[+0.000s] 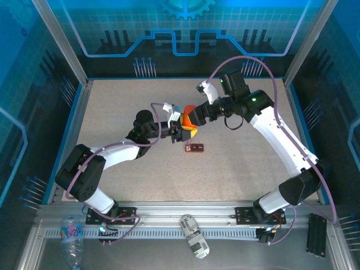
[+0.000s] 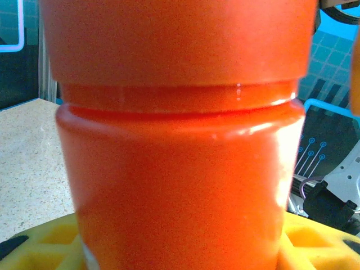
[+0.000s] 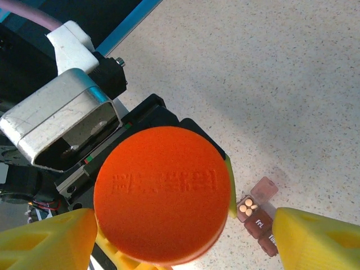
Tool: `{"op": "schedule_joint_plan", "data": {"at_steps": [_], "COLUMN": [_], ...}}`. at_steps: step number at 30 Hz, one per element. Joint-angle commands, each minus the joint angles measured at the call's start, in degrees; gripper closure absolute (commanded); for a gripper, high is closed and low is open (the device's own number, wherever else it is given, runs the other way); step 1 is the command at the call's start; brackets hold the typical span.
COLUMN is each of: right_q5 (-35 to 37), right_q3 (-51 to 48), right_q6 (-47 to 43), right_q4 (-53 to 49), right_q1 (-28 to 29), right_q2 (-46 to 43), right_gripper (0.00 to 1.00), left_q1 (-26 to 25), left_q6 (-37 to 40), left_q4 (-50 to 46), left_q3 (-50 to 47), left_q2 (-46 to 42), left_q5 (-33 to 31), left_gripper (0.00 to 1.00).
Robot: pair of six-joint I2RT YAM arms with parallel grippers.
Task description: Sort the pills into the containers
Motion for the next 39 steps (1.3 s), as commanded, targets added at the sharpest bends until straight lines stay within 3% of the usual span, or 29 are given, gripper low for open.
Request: {"op": "schedule_joint_plan", "data": {"at_steps": [1,15,20,25,31,35,39], "right_q5": [-0.4,-2.1,-3.2,-3.1,-1.4,2.3,9.8], "right_q3": [2.3,3.8,3.9,3.2,1.1,-2.3,-8.5], "right_q6": [-0.4,2.9,3.5,3.1,4.8,10.8,18.9], "right_q4": [-0.5,2.7,2.6,2.0,4.2,8.5,15.4], "right_q1": [0.9,1.3,1.5,2.0,2.9,3.7,6.3], "right_q2": [1.0,2.8,3.3,3.6,2.4,0.6,-2.6], "right_gripper": [0.18,0.24,0.33,0.35,0.58,0.72,0.77], "left_q1": [0.2,0.2,0.3,0.3,0.2,0.2,0.2], "left_q6": [-0.8,-1.7,-1.9,-1.9,-1.8,-1.5,-0.1], "left_q4": [1.0,1.8,2.4,2.5,2.6,2.6,2.8], "left_q3": [2.3,2.3,2.2,2.3,2.3,2.1,1.3], "left_q2": [0.1,0.8,0.9,0.8,0.7,0.7,0.4], "left_q5": [2.1,2.9,2.8,2.7,2.5,1.9,-1.0], "left_gripper": [1.0,1.0,1.0,1.0,1.0,1.0,1.0]}}
